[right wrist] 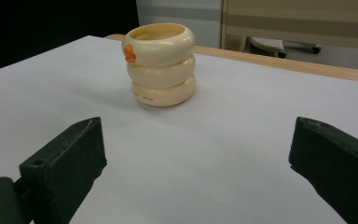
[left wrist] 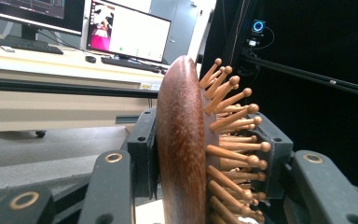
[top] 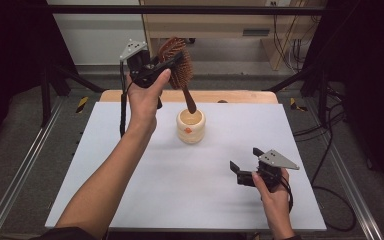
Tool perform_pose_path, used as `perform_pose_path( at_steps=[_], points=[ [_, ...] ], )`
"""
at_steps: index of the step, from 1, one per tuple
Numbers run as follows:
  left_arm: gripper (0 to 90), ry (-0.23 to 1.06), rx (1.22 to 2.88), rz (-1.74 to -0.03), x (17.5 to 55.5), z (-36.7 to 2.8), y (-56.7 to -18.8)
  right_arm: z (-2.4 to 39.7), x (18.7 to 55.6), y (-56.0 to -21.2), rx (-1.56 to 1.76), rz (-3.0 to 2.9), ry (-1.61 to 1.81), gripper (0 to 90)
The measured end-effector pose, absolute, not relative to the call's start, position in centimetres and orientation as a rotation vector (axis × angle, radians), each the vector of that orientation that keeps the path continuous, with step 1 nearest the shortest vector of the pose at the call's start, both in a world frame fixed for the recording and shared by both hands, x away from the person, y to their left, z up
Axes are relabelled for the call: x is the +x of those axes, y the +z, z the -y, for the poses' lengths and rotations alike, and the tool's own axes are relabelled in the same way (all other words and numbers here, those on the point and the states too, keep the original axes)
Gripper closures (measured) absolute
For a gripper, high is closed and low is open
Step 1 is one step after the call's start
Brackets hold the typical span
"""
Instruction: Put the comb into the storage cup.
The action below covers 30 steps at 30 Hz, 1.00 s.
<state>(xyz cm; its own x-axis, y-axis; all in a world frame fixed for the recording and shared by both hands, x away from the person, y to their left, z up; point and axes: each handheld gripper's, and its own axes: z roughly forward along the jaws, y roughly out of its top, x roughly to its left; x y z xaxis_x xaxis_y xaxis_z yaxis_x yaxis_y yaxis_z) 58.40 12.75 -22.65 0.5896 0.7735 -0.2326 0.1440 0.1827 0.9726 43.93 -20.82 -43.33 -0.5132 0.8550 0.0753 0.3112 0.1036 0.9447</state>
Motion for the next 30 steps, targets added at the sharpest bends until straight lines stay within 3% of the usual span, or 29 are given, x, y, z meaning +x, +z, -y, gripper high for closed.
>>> perform_pose_path(
  at_steps=[30],
  points=[
    [51.3,0.546,1.356,-0.921,59.6,-13.2,-24.0,21.3,43.8,-43.3,1.14,-1.865,1.425,4.4]
  ],
)
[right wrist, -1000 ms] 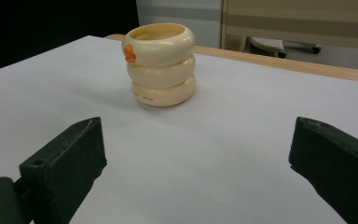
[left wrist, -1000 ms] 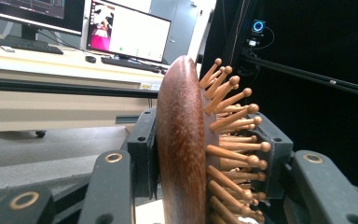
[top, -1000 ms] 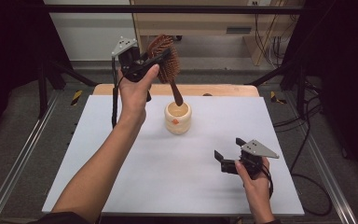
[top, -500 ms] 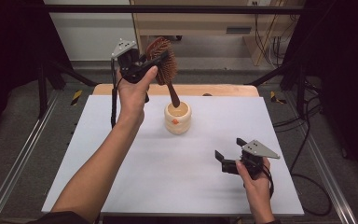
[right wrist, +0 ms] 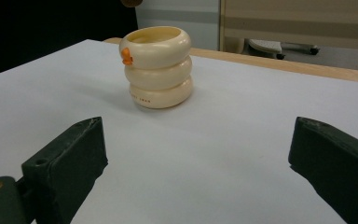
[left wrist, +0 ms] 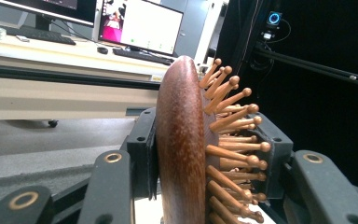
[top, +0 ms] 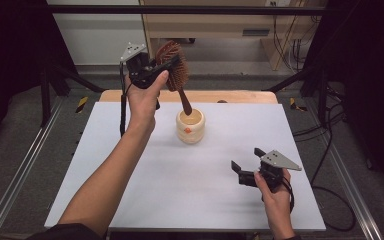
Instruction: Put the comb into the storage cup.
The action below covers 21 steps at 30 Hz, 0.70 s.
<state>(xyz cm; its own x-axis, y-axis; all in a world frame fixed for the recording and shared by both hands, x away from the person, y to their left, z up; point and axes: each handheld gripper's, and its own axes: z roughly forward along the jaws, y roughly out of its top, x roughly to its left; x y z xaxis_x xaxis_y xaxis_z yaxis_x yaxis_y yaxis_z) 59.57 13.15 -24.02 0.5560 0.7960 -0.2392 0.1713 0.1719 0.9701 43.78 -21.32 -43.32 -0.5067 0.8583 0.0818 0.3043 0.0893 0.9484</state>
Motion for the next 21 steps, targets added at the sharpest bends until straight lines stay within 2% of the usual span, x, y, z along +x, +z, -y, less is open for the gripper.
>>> perform_pose_path(
  at_steps=[21],
  points=[
    [51.3,0.576,1.352,-0.944,59.58,-12.66,-24.97,21.71,43.43,-43.7,1.074,-1.786,1.426,4.9]
  ],
)
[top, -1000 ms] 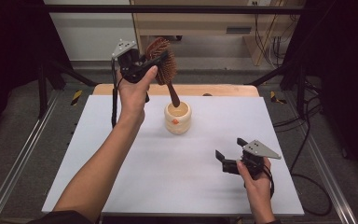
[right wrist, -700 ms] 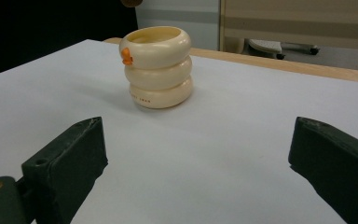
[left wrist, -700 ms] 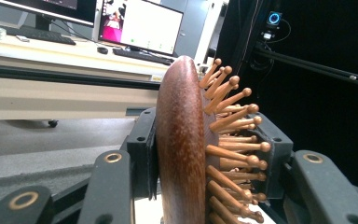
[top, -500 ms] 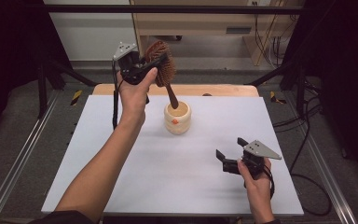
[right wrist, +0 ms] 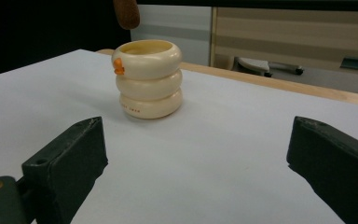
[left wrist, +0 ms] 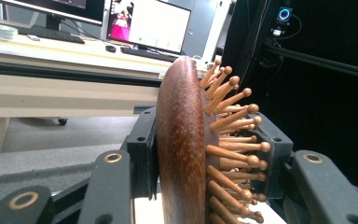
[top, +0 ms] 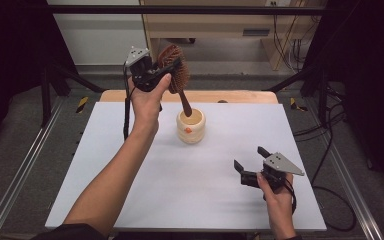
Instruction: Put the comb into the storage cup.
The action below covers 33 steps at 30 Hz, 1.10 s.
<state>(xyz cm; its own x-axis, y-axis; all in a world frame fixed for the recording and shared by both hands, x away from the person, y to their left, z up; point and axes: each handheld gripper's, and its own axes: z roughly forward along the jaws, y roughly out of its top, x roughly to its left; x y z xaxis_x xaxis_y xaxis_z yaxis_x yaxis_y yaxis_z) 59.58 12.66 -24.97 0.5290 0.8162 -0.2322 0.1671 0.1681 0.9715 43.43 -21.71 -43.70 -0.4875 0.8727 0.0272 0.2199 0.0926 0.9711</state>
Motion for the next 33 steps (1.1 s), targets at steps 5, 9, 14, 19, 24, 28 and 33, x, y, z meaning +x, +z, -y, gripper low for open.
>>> perform_pose_path(
  at_steps=[5,9,14,19,24,28,33],
  points=[
    [51.3,0.577,1.349,-0.941,59.51,-12.51,-24.9,21.74,43.41,-43.79,1.069,-1.761,1.439,3.5],
    [51.3,0.575,1.354,-0.939,59.59,-12.39,-24.99,21.64,43.4,-43.84,1.046,-1.756,1.435,3.4],
    [51.3,0.579,1.352,-0.936,59.31,-12.45,-25.12,21.61,43.35,-43.82,1.04,-1.749,1.436,3.3],
    [51.3,0.583,1.351,-0.93,59.01,-12.51,-25.01,21.6,43.25,-43.82,1.031,-1.757,1.43,3.3],
    [51.3,0.578,1.342,-0.932,59.17,-12.32,-24.95,21.83,42.86,-43.89,1.033,-1.753,1.422,3.3],
    [51.2,0.578,1.347,-0.928,59.36,-12.1,-25.14,22.04,42.98,-44.05,1.034,-1.75,1.417,3.3],
    [51.2,0.585,1.358,-0.934,59.47,-11.81,-25.48,21.96,42.93,-44.07,1.025,-1.751,1.414,3.4]
  ],
)
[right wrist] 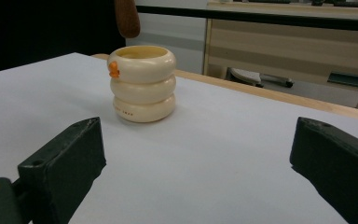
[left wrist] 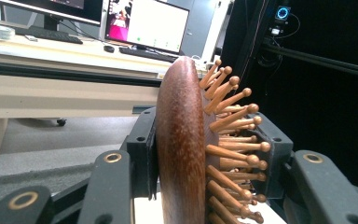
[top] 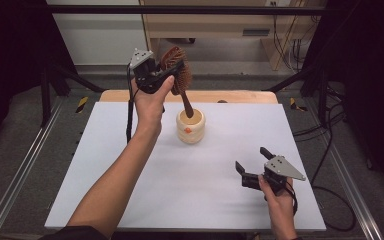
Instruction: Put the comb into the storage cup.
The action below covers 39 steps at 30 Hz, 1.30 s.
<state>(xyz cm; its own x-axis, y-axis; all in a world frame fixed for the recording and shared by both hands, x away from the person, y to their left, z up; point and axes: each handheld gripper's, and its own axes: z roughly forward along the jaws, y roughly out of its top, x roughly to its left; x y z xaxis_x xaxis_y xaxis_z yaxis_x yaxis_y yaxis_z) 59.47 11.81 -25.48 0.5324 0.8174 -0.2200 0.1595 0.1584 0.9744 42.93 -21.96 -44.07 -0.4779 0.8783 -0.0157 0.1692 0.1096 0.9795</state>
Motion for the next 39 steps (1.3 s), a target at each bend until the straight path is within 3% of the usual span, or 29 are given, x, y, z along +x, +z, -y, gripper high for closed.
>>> perform_pose_path(
  at_steps=[39],
  points=[
    [51.2,0.604,1.387,-0.937,60.3,-10.8,-26.8,22.1,43.2,-44.3,1.046,-1.758,1.395,2.5]
  ],
)
